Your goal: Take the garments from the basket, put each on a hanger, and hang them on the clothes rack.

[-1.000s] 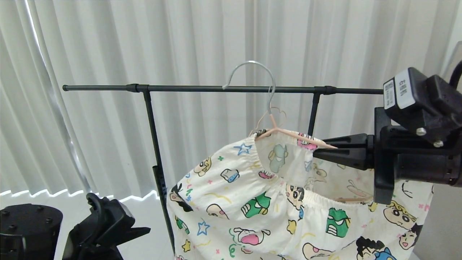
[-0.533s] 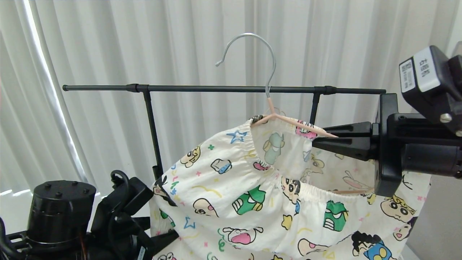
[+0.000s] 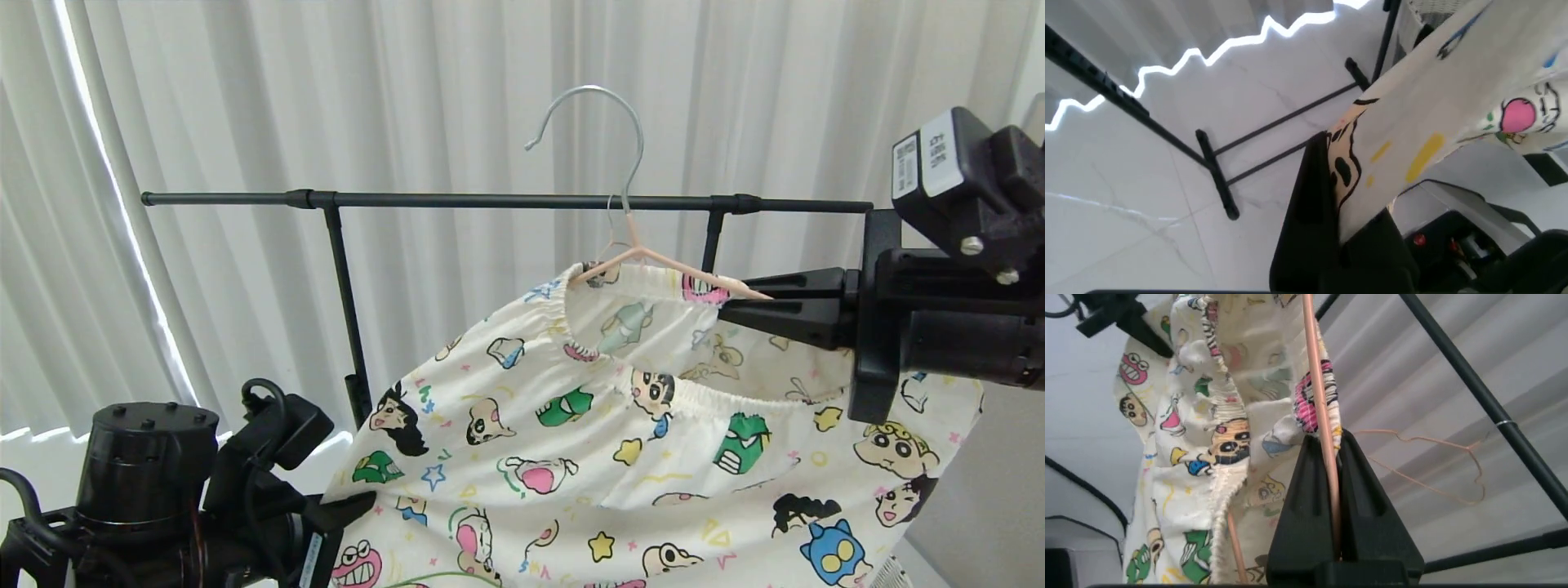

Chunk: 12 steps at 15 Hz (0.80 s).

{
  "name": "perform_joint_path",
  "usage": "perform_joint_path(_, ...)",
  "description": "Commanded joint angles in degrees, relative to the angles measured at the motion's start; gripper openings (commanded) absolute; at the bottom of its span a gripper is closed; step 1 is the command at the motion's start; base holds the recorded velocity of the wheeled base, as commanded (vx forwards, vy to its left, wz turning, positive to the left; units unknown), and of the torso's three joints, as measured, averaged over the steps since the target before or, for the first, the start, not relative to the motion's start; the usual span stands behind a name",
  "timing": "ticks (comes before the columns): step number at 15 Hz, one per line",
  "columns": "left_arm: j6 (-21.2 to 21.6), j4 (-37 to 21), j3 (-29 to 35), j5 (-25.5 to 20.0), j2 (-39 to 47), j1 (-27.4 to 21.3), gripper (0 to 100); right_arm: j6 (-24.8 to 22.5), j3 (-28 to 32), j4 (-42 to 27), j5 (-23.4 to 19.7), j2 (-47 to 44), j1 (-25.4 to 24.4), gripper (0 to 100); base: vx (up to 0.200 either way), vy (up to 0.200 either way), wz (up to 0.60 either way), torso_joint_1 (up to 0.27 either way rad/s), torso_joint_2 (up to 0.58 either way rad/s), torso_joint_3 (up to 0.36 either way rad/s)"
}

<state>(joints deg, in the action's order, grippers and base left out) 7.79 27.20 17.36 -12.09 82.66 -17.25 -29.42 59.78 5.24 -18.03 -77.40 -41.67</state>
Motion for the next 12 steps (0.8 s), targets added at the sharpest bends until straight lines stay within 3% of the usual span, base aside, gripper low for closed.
perform_joint_path(1, 0.12, -0.04, -1.36, 0.23, 0.13, 0.90, 0, 0.68, 0.25, 0.65, 0.10, -0.39, 0.89, 0, 0.000, 0.000, 0.00, 0.000, 0.00, 0.000)
perform_joint_path(6, 0.21, 1.46, -1.63, 0.32, -0.31, 0.64, 0, 1.73, 0.33, 3.90, 0.45, -1.97, 0.89, 0, 0.000, 0.000, 0.00, 0.000, 0.00, 0.000)
perform_joint_path(7, 0.21, 1.89, -1.71, 0.32, -0.57, 0.73, 100, 1.73, 0.33, 3.99, 0.54, -2.06, 0.89, 0, 0.000, 0.000, 0.00, 0.000, 0.00, 0.000)
perform_joint_path(12, -0.06, 1.98, -1.89, 0.40, -2.95, 0.73, 100, 1.73, 0.33, 3.99, 0.98, -1.79, 2.47, 0, 0.000, 0.000, 0.00, 0.000, 0.00, 0.000)
